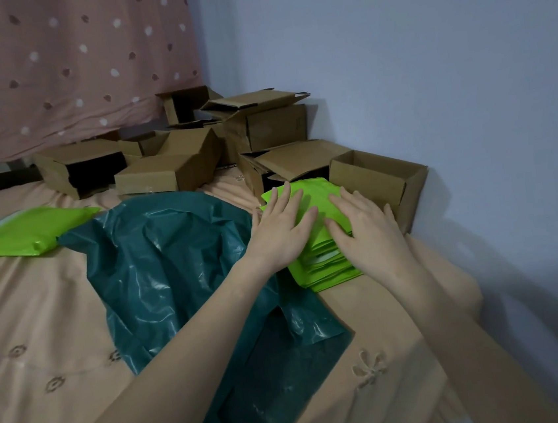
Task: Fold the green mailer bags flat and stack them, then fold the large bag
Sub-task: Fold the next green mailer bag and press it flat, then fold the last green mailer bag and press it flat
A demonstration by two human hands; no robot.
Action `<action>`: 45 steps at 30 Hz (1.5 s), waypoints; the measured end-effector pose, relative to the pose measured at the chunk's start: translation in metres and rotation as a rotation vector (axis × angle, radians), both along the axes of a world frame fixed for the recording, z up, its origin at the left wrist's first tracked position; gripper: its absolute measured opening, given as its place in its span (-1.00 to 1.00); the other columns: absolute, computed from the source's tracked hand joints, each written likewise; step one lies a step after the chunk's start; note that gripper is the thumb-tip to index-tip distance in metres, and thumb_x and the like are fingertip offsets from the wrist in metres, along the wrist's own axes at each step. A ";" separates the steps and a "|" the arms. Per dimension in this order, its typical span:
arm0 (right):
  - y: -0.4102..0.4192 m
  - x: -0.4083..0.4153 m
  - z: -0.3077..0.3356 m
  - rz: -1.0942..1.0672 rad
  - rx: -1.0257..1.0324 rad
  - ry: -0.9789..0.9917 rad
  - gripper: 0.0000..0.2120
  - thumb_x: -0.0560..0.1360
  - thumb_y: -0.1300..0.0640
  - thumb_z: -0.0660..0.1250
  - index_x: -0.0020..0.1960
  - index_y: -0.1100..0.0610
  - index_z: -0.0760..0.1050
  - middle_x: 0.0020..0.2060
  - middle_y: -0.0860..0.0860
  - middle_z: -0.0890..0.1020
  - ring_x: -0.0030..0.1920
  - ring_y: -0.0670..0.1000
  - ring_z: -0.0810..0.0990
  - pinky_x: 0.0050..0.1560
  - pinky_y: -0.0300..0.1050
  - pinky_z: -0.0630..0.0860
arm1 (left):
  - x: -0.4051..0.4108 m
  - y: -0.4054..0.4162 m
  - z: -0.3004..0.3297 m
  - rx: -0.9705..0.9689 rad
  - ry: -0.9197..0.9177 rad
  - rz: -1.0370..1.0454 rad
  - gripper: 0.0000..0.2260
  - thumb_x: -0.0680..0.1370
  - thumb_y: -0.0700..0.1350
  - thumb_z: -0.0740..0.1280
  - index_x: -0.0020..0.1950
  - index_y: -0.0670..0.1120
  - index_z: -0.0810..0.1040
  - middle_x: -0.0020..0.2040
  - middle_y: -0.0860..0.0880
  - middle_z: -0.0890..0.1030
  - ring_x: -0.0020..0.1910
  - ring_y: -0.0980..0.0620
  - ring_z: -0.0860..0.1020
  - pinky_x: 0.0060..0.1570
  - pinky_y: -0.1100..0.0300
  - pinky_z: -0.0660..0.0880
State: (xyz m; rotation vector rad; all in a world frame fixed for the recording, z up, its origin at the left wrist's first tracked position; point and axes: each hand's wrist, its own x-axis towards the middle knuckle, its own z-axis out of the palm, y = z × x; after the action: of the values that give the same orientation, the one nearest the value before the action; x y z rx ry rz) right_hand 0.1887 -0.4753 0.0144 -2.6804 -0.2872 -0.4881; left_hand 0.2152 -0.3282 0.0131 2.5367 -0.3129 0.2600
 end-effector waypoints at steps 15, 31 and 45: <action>0.059 -0.033 0.044 0.077 0.070 -0.135 -0.47 0.57 -0.07 0.19 0.48 0.05 0.20 0.48 0.06 0.24 0.47 0.07 0.21 0.46 0.10 0.16 | -0.050 0.084 0.029 -0.101 -0.140 0.070 -0.54 0.61 0.13 0.07 0.51 0.09 0.13 0.55 0.07 0.00 0.53 0.05 -0.06 0.48 -0.09 -0.07; 0.200 -0.044 0.052 0.312 0.103 -0.171 -0.50 0.56 -0.07 0.19 0.46 0.04 0.24 0.45 -0.01 0.30 0.46 -0.01 0.21 0.43 -0.06 0.21 | -0.104 0.237 0.031 -0.173 -0.294 0.320 -0.54 0.56 -0.01 0.26 0.45 0.03 0.29 0.52 0.02 0.16 0.49 0.02 0.12 0.37 0.19 0.09; 0.356 -0.019 0.009 0.546 0.190 -0.093 -0.52 0.53 0.07 0.23 0.43 0.07 0.26 0.37 -0.02 0.38 0.36 0.01 0.32 0.30 -0.08 0.34 | -0.108 0.372 -0.016 -0.245 -0.203 0.524 -0.50 0.55 -0.10 0.28 0.47 -0.01 0.24 0.53 0.04 0.13 0.45 0.08 0.21 0.17 0.32 0.18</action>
State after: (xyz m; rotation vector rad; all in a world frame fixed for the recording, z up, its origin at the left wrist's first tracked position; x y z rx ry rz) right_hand 0.1692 -0.1196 0.0230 -2.2661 -0.9162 -0.4382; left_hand 0.1071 0.0438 -0.0028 2.3078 0.3024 0.7119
